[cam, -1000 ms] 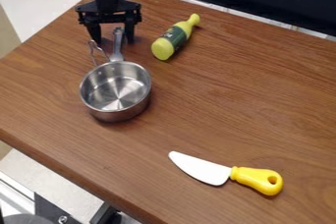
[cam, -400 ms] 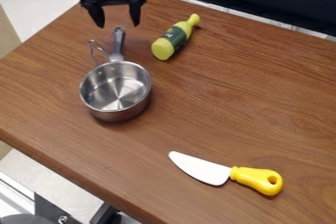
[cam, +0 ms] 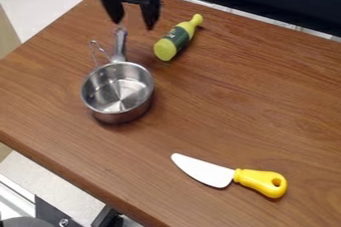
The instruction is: Move the tablespoon to the top beside of the silver pot
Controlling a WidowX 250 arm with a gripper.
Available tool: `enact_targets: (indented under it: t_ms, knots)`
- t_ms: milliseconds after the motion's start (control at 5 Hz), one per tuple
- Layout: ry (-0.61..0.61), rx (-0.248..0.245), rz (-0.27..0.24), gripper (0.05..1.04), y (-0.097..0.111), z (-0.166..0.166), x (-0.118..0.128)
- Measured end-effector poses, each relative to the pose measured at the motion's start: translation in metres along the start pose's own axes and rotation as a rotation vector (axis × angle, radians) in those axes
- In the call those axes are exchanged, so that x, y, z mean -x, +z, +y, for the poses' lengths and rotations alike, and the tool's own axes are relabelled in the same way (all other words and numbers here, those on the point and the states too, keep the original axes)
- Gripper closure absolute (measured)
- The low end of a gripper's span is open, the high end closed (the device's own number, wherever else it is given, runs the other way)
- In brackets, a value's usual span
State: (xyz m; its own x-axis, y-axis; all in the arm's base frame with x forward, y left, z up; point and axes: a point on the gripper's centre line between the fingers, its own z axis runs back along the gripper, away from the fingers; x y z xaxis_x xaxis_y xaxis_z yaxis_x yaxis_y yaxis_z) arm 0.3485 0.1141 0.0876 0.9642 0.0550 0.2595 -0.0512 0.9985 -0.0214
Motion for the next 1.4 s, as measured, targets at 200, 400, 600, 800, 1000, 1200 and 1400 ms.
enact_targets:
  t_ms: [200, 400, 600, 800, 1000, 1200, 1400]
  knots:
    - [-0.124, 0.015, 0.022, 0.084, 0.002, -0.025, 0.002]
    - [-0.205, 0.005, 0.041, 0.084, 0.000, -0.046, 0.002]
    - [-0.230, 0.007, 0.069, 0.084, -0.001, -0.068, 0.003]
    - [-0.264, 0.005, 0.058, 0.084, 0.004, -0.089, 0.002]
    - [-0.368, 0.013, 0.044, 0.084, 0.006, -0.106, 0.011]
    - [-0.499, 0.046, 0.057, 0.084, 0.007, -0.126, 0.029]
    - [-0.542, 0.039, 0.045, 0.084, 0.010, -0.139, 0.045]
